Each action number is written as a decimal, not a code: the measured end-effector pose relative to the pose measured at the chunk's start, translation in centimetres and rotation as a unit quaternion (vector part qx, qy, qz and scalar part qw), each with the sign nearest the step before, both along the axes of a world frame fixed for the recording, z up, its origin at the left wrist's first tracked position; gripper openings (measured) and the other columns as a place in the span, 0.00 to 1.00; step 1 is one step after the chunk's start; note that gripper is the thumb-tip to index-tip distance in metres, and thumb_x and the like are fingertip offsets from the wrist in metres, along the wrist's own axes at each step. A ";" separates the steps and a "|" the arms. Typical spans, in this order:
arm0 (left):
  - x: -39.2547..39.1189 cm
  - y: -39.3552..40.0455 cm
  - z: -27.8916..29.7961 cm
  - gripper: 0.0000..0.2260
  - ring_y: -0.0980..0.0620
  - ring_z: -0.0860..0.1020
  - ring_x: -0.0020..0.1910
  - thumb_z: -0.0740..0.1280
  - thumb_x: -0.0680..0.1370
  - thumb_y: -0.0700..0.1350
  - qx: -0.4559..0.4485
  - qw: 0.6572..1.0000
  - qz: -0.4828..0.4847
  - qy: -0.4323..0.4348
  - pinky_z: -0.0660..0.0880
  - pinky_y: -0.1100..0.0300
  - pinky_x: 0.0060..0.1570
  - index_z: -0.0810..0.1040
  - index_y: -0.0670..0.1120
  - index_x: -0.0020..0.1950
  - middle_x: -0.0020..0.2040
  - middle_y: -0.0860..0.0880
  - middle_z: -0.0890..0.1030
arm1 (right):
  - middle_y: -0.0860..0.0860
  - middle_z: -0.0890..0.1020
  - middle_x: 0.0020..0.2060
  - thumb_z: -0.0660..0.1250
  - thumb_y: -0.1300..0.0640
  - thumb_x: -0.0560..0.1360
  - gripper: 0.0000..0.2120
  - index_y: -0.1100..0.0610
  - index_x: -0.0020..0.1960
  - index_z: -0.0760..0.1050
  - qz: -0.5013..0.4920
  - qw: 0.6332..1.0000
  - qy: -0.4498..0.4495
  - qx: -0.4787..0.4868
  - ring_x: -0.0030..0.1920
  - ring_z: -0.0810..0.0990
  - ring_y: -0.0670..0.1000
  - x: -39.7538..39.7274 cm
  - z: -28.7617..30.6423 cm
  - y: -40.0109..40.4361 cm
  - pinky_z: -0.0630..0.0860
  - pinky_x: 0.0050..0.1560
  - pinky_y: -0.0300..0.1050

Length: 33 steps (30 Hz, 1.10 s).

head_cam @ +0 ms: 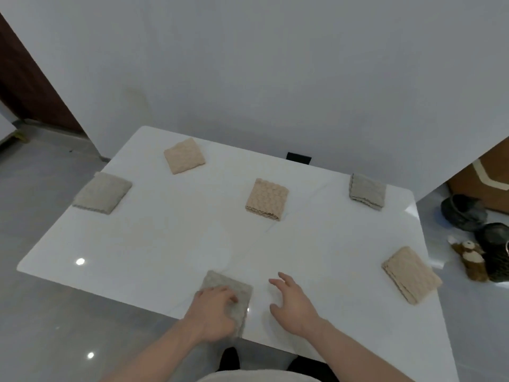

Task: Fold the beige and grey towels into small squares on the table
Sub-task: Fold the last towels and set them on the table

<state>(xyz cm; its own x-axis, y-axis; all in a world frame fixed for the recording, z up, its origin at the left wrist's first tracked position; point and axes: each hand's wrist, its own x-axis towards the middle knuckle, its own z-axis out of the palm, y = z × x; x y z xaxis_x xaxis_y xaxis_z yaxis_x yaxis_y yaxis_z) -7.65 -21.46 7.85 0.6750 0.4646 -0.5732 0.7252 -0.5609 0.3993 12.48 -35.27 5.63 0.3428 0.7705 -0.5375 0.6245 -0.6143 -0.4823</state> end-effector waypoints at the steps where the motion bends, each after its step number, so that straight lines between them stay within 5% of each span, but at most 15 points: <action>1: 0.9 -0.7 0.1 0.27 0.53 0.69 0.74 0.63 0.67 0.55 -0.014 1.000 0.003 -0.019 0.61 0.54 0.74 0.75 0.58 0.67 0.74 0.59 0.70 | 0.46 0.53 0.81 0.64 0.51 0.77 0.31 0.48 0.79 0.61 -0.017 1.000 -0.009 0.018 0.78 0.60 0.51 0.9 0.3 -0.7 0.61 0.75 0.42; 4: 4.8 -3.2 0.8 0.28 0.53 0.60 0.79 0.65 0.71 0.53 -0.026 0.998 -0.011 -0.057 0.51 0.53 0.79 0.72 0.57 0.73 0.81 0.55 0.61 | 0.45 0.52 0.81 0.65 0.52 0.77 0.32 0.47 0.79 0.60 -0.052 0.997 -0.033 0.042 0.78 0.60 0.50 3.5 1.2 -3.0 0.62 0.74 0.41; 10: 11.8 -6.6 1.2 0.28 0.51 0.53 0.82 0.64 0.76 0.51 0.000 0.995 -0.029 -0.092 0.47 0.54 0.79 0.67 0.57 0.77 0.83 0.54 0.53 | 0.43 0.50 0.81 0.66 0.53 0.77 0.33 0.46 0.79 0.59 -0.080 0.992 -0.079 0.048 0.79 0.58 0.51 10.5 2.5 -8.4 0.60 0.75 0.43; 24: 30.2 -22.3 -1.9 0.34 0.47 0.49 0.82 0.65 0.77 0.51 -0.019 0.999 0.015 -0.042 0.48 0.51 0.80 0.58 0.54 0.82 0.84 0.50 0.46 | 0.46 0.51 0.82 0.69 0.55 0.76 0.36 0.47 0.80 0.58 -0.046 0.996 -0.075 0.013 0.79 0.57 0.52 31.5 0.4 -23.5 0.62 0.74 0.45; 33: 37.8 -27.0 -2.7 0.38 0.44 0.48 0.82 0.66 0.77 0.51 -0.009 1.000 0.020 -0.005 0.51 0.47 0.80 0.52 0.51 0.83 0.84 0.48 0.41 | 0.50 0.48 0.82 0.68 0.52 0.77 0.40 0.50 0.83 0.50 0.030 0.992 -0.116 -0.031 0.81 0.53 0.56 41.5 -1.1 -24.7 0.61 0.76 0.49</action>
<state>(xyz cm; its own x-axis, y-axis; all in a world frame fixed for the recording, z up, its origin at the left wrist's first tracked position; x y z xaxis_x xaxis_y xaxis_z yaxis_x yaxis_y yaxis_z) 30.16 -48.49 5.17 0.6617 0.4818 -0.5745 0.7430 -0.5241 0.4162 54.03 -59.94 4.48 0.4176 0.7608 -0.4968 0.7507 -0.5969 -0.2831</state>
